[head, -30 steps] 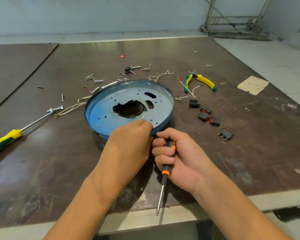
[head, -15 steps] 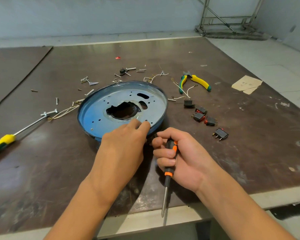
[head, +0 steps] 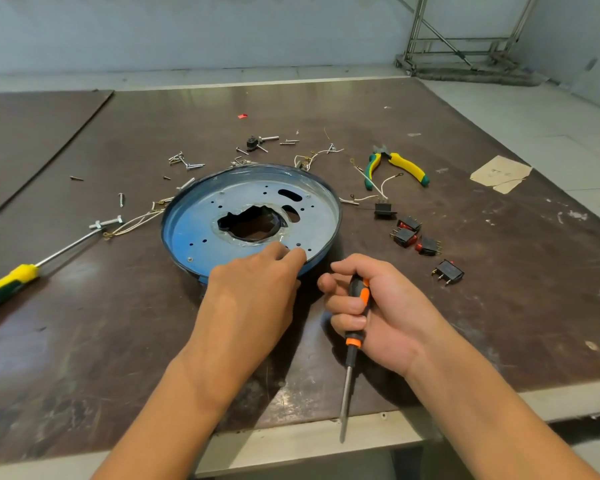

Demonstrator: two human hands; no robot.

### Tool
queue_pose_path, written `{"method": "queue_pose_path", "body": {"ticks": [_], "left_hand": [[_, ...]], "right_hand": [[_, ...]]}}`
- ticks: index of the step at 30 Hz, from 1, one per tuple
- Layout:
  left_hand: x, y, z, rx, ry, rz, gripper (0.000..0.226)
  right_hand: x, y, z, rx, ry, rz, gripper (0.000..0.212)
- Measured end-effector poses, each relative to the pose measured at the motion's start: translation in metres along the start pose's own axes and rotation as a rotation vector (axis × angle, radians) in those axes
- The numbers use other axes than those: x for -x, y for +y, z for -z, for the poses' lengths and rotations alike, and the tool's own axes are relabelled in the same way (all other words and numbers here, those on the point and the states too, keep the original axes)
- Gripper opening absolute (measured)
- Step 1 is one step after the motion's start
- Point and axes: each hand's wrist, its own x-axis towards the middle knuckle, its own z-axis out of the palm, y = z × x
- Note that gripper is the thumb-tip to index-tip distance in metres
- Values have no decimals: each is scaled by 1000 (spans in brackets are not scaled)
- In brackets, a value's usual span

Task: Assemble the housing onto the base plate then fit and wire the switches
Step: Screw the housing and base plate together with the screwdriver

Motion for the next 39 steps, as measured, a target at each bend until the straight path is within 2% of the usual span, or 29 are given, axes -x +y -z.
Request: {"method": "queue_pose_path", "body": {"ticks": [4,8,14,19,22,24,26,28,30,35,39], "left_hand": [[1,-2,0,18,1,5,16],[1,-4,0,36,-5,-1,21],[2,-5,0,26,-19,-2,24],[2,-5,0,12,-34,-15,26],[2,-5,-1,8,-42,-26,29],[2,-5,-1,1,-43,-32,29],[2,-5,-2,-6,-41,-32,27],[2,-5,-1,-1,-33,-29,25],[2,-5,-1,-1,-31,-27,23],[2,-7,0,8,-42,-28,23],[2,-7,0,10,-49,-22,22]], "right_hand": [[1,-13,8,68,-22,-6,6],[5,-32,19,97,-20,46,41],[8,-57,35,114,41,199,54],[8,-68,45,172,164,345,37],[6,-69,49,388,267,485,29],[3,-68,51,637,313,564,24],[-1,-62,50,1055,354,600,26],[-11,-53,48,1535,433,583,37],[-19,-43,42,1771,496,514,45],[-27,-42,35,1829,502,483,36],[-26,-51,39,1724,457,495,17]]}}
